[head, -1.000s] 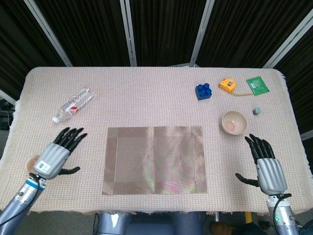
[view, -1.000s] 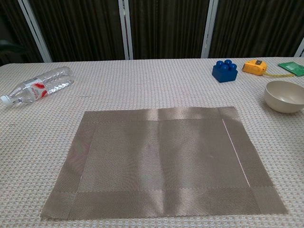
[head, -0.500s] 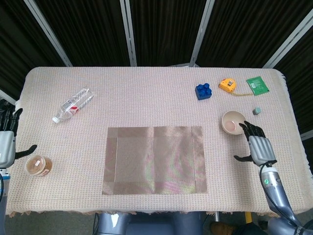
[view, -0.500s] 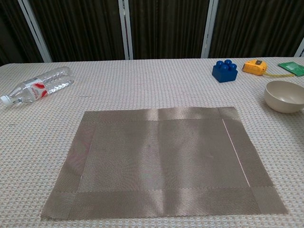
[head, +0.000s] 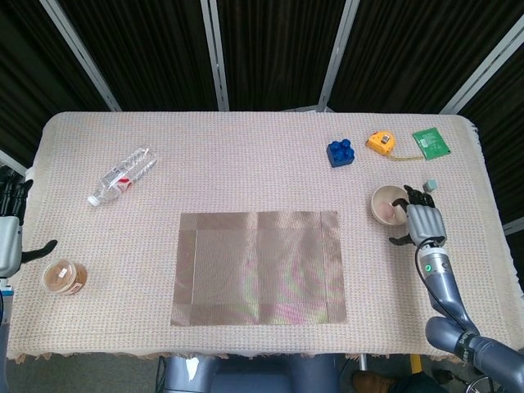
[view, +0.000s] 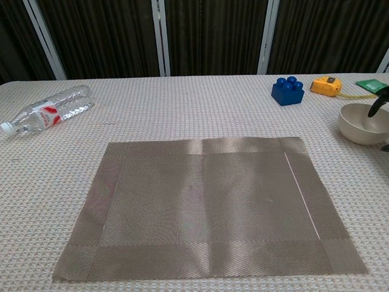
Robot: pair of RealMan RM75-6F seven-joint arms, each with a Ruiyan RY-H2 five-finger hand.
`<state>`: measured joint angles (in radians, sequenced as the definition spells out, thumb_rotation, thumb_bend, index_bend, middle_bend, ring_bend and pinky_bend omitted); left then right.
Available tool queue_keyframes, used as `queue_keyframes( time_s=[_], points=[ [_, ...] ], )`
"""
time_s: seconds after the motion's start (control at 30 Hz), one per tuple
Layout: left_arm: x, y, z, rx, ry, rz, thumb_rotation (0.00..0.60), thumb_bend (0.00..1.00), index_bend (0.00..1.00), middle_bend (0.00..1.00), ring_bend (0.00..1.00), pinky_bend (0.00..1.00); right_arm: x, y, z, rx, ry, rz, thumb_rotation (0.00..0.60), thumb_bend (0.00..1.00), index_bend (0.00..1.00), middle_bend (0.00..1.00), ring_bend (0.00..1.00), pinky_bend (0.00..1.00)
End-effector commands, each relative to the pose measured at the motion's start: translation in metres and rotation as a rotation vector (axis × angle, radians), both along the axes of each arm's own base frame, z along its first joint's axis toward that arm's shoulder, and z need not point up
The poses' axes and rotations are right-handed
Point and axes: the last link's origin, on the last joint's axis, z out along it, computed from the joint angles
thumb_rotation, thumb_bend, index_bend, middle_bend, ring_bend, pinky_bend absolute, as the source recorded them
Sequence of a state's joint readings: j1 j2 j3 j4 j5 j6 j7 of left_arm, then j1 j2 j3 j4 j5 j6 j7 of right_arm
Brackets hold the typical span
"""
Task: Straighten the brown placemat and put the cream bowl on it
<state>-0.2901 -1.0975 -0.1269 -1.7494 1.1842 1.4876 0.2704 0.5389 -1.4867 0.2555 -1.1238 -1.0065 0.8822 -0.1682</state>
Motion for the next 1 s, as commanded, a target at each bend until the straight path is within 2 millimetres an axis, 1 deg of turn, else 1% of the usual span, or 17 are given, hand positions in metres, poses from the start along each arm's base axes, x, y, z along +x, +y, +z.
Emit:
queue_keyframes(
  time_s=[0.03,0.1,0.23,0.4,0.57,0.73,0.87,0.97,1.0],
  points=[
    [0.0,0.001,0.0,-0.002,-0.002,0.0,0.6,0.04,0.0,0.0,0.0,0.0,0.0,-0.008,-0.011,0.017,0.009,-0.002,0.6,0.07,0.35,0.0,0.0,0.0],
    [0.0,0.001,0.0,-0.003,-0.001,0.002,0.6,0.04,0.0,0.0,0.0,0.0,-0.001,-0.009,-0.014,0.019,0.012,0.001,0.6,0.13,0.38,0.0,0.0,0.0],
    [-0.001,0.002,-0.001,-0.003,0.003,0.005,0.6,0.04,0.0,0.0,0.0,0.0,-0.003,-0.01,-0.02,0.017,0.027,0.016,0.6,0.21,0.43,0.0,0.0,0.0],
    [-0.001,0.002,-0.002,-0.003,0.003,0.004,0.6,0.04,0.0,0.0,0.0,0.0,-0.005,-0.01,-0.029,0.02,0.051,0.03,0.6,0.3,0.55,0.0,0.0,0.0],
    [-0.001,0.002,-0.003,-0.003,0.003,0.006,0.6,0.04,0.0,0.0,0.0,0.0,-0.003,-0.01,-0.032,-0.008,0.055,0.057,0.6,0.32,0.64,0.0,0.0,0.0],
    [-0.001,0.002,-0.003,-0.007,0.001,0.005,0.6,0.04,0.0,0.0,0.0,0.0,0.003,-0.008,-0.03,-0.041,0.043,0.1,0.6,0.33,0.67,0.0,0.0,0.0],
    [0.001,0.001,-0.003,-0.008,-0.004,0.0,0.6,0.04,0.0,0.0,0.0,0.0,0.013,-0.004,-0.024,-0.066,0.019,0.166,0.6,0.33,0.67,0.0,0.0,0.0],
    [0.001,0.0,-0.003,-0.011,-0.009,-0.003,0.6,0.04,0.0,0.0,0.0,0.0,0.026,0.0,-0.018,-0.071,-0.006,0.229,0.6,0.33,0.67,0.0,0.0,0.0],
    [0.002,0.0,-0.003,-0.014,-0.013,-0.004,0.6,0.04,0.0,0.0,0.0,0.0,0.034,0.003,-0.015,-0.067,-0.011,0.267,0.6,0.33,0.67,0.0,0.0,0.0]
  ],
)
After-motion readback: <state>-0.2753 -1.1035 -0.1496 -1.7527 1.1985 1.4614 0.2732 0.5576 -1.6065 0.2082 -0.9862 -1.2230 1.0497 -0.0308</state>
